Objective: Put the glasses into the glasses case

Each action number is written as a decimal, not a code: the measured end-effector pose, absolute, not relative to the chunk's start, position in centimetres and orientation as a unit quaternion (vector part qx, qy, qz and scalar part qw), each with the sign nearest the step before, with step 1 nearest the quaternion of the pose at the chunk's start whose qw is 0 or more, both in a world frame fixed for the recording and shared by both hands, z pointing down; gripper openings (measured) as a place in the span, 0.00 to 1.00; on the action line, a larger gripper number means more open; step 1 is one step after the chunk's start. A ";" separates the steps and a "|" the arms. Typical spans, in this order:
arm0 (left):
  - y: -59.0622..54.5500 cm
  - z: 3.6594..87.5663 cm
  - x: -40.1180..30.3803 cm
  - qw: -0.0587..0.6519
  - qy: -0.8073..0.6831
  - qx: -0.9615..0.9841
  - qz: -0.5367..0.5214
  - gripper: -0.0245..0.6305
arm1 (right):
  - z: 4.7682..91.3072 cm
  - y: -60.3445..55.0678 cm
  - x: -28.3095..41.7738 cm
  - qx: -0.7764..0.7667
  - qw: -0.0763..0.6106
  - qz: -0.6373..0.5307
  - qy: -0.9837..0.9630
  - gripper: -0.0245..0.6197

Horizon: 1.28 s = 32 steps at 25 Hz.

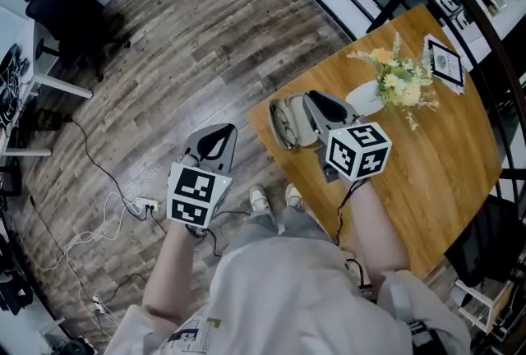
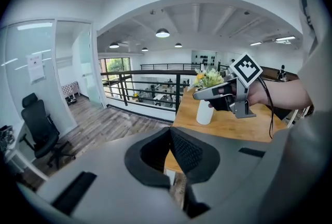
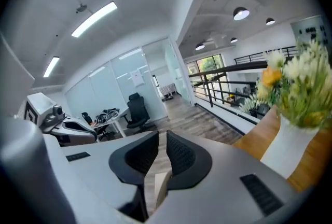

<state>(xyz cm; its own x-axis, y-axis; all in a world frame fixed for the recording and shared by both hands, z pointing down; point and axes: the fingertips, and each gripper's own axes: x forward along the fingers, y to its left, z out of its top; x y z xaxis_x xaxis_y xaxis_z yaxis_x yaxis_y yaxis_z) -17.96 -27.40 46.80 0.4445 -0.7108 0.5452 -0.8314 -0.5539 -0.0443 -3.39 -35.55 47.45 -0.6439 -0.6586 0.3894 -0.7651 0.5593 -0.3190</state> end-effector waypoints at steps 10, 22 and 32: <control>-25.9 35.0 -18.3 0.005 -0.503 0.842 0.198 0.06 | 32.7 -29.7 -2.5 0.393 0.047 0.085 -0.914 0.12; -20.7 25.3 -16.0 -0.054 -0.503 0.849 0.152 0.06 | 22.4 -22.3 -0.3 0.394 -0.015 0.001 -0.919 0.10; -16.8 25.4 -16.2 -0.051 -0.509 0.845 0.159 0.06 | 20.8 -18.2 -0.5 0.370 -0.035 0.006 -0.928 0.09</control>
<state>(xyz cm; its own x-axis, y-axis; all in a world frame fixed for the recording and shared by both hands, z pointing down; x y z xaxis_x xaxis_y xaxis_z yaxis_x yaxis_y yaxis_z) -16.17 -16.84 25.39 0.4317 -0.8755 0.2170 -0.8428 -0.4772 -0.2489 -0.47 -18.23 20.82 -0.7237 -0.6875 -0.0604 -0.6867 0.7260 -0.0364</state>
